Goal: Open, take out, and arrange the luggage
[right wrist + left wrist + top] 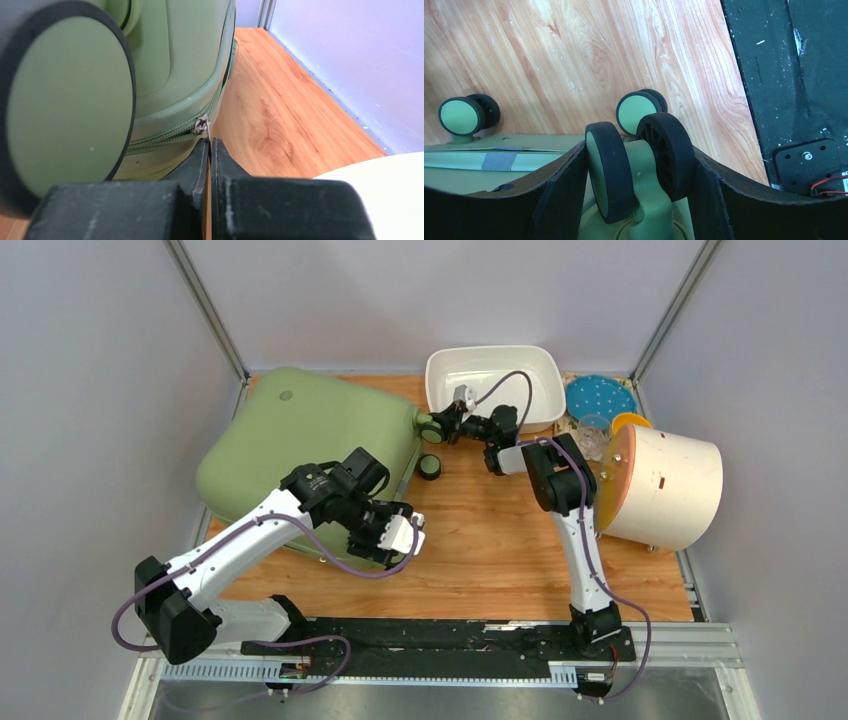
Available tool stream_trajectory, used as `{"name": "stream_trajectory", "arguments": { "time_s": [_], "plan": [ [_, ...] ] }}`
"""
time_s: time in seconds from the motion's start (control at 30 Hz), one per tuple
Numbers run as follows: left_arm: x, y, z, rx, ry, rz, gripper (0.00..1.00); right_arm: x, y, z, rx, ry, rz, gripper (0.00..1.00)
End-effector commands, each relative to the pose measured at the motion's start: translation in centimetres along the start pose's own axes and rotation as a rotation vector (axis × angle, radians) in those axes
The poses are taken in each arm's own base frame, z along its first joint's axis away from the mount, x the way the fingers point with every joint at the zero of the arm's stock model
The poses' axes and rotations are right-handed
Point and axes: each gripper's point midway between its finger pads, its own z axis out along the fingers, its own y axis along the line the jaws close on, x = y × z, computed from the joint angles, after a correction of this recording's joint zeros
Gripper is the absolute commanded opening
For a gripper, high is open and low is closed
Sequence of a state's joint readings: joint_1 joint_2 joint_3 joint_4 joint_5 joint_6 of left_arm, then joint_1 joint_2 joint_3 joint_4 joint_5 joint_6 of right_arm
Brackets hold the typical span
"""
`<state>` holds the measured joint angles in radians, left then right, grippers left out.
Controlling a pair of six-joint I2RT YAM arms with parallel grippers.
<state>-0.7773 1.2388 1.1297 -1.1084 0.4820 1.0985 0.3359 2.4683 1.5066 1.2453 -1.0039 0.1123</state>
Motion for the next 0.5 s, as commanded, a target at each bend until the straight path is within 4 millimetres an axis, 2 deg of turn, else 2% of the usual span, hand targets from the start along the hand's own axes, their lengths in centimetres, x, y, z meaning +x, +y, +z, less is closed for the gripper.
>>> {"name": "stream_trajectory", "arguments": {
  "time_s": [0.0, 0.1, 0.2, 0.23, 0.27, 0.3, 0.33, 0.4, 0.43, 0.47],
  "plan": [
    [1.5, -9.5, 0.8, 0.395, 0.027, -0.211, 0.0, -8.6, -5.8, -0.6, 0.237, -0.244, -0.189, 0.0],
    [1.3, -9.2, 0.7, 0.385, 0.027, -0.216, 0.0, -8.2, -4.4, 0.3, 0.195, -0.237, -0.124, 0.0],
    [1.0, -8.5, 0.4, 0.368, 0.035, -0.221, 0.0, -7.4, -2.1, 0.8, 0.123, -0.197, -0.018, 0.02],
    [0.9, -8.1, 0.3, 0.355, 0.036, -0.225, 0.0, -7.2, -1.4, 0.8, 0.088, -0.174, 0.013, 0.17],
    [0.7, -7.3, 0.0, 0.328, 0.051, -0.246, 0.0, -6.9, -1.4, 0.4, 0.085, -0.155, 0.042, 0.26],
    [0.5, -6.6, 0.0, 0.307, 0.058, -0.261, 0.09, -6.8, -1.4, 0.2, 0.089, -0.12, 0.1, 0.35],
    [0.5, -6.2, -0.2, 0.293, 0.076, -0.279, 0.16, -6.8, -1.5, 0.0, 0.09, -0.097, 0.132, 0.49],
    [0.2, -4.7, -0.6, 0.258, 0.102, -0.307, 0.29, -6.5, -2.1, -0.7, 0.118, -0.013, 0.239, 0.55],
    [0.0, -4.1, -0.7, 0.234, 0.101, -0.32, 0.33, -6.6, -2.5, -1.0, 0.146, 0.012, 0.263, 0.6],
    [-0.8, -3.0, -1.2, 0.193, 0.087, -0.339, 0.35, -6.4, -2.7, -1.3, 0.167, 0.043, 0.286, 0.6]
  ]
}}
